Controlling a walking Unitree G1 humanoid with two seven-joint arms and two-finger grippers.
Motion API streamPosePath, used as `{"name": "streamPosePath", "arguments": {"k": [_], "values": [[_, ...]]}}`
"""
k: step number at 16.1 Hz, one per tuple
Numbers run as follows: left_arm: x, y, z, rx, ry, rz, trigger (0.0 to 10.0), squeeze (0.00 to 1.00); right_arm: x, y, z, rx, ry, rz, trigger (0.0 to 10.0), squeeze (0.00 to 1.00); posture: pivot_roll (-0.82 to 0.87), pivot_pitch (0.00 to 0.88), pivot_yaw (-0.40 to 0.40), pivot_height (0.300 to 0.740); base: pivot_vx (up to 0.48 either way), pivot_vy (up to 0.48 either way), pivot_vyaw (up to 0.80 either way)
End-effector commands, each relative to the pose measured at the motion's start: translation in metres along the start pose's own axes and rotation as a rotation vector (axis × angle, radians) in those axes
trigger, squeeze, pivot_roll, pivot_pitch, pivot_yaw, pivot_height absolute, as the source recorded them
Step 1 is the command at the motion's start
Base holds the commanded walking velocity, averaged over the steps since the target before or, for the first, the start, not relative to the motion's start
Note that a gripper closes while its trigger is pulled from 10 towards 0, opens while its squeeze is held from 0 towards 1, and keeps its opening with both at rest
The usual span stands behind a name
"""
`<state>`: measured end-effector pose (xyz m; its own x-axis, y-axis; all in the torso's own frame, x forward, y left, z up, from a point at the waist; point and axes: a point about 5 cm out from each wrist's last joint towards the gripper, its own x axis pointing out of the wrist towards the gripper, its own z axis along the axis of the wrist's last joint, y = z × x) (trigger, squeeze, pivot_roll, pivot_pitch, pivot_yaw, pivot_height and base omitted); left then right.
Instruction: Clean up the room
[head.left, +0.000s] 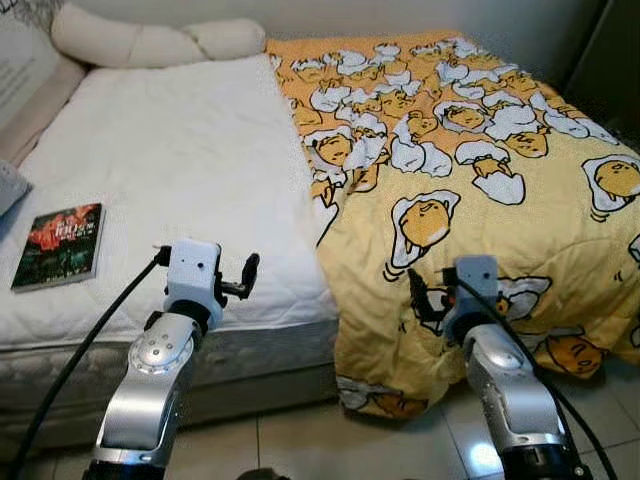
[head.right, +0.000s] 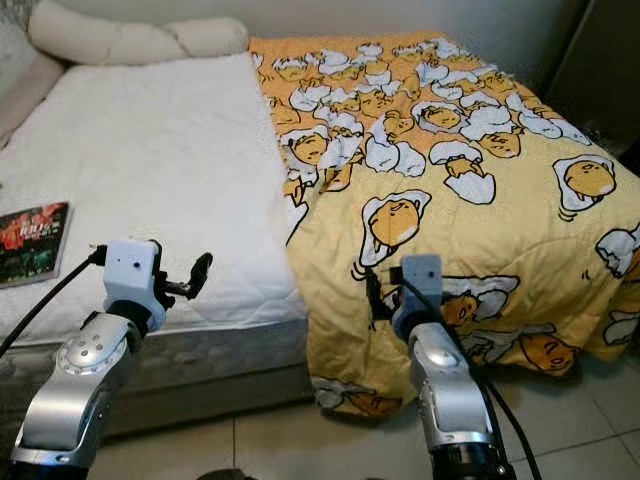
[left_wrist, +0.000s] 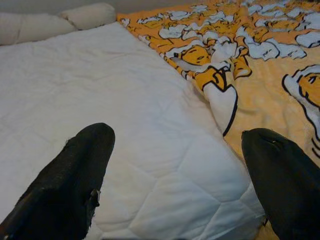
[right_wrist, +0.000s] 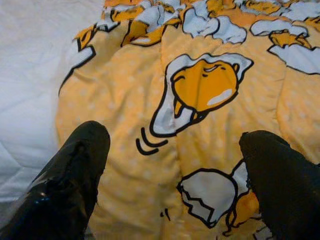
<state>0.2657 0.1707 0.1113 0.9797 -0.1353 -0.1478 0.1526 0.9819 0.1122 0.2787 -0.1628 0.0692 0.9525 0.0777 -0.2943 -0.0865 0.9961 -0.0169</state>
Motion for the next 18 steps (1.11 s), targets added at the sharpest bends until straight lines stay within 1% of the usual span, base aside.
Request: {"name": "streamPosePath", "arguments": {"k": [1, 4, 6, 8, 11, 13, 18], "values": [[0.003, 0.003, 0.000, -0.022, -0.005, 0.012, 10.0, 0.57, 0.005, 0.006, 0.010, 0.003, -0.029, 0.029, 10.0, 0.00, 0.00, 0.000, 0.027, 0.740, 0.000, 0.000, 0.00], [0.004, 0.005, -0.006, -0.041, 0.003, 0.021, 10.0, 0.58, 0.008, 0.010, 0.014, -0.014, -0.049, 0.064, 10.0, 0.00, 0.00, 0.000, 0.030, 0.740, 0.084, 0.000, 0.00], [0.003, 0.005, -0.012, -0.045, 0.018, 0.024, 10.0, 0.59, 0.008, 0.016, 0.018, -0.028, -0.064, 0.137, 10.0, 0.00, 0.00, 0.000, 0.028, 0.740, 0.266, 0.000, 0.00], [0.003, 0.004, -0.013, -0.047, 0.022, 0.019, 10.0, 0.59, 0.008, 0.020, 0.019, -0.027, -0.067, 0.155, 10.0, 0.00, 0.00, 0.000, 0.027, 0.740, 0.298, 0.000, 0.80], [0.003, 0.005, -0.012, -0.045, 0.015, 0.018, 10.0, 0.59, 0.007, 0.019, 0.015, -0.012, -0.053, 0.167, 10.0, 0.00, 0.00, 0.000, 0.029, 0.740, 0.320, 0.000, 0.72], [0.004, 0.006, -0.010, -0.042, 0.011, 0.018, 10.0, 0.59, 0.007, 0.018, 0.013, 0.009, -0.043, 0.159, 10.0, 0.00, 0.01, 0.000, 0.029, 0.740, 0.349, 0.000, 0.00], [0.004, 0.008, -0.009, -0.031, 0.011, 0.020, 10.0, 0.58, 0.007, 0.017, 0.014, 0.008, -0.036, 0.168, 10.0, 0.00, 0.01, 0.000, 0.029, 0.740, 0.350, 0.000, 0.00]]}}
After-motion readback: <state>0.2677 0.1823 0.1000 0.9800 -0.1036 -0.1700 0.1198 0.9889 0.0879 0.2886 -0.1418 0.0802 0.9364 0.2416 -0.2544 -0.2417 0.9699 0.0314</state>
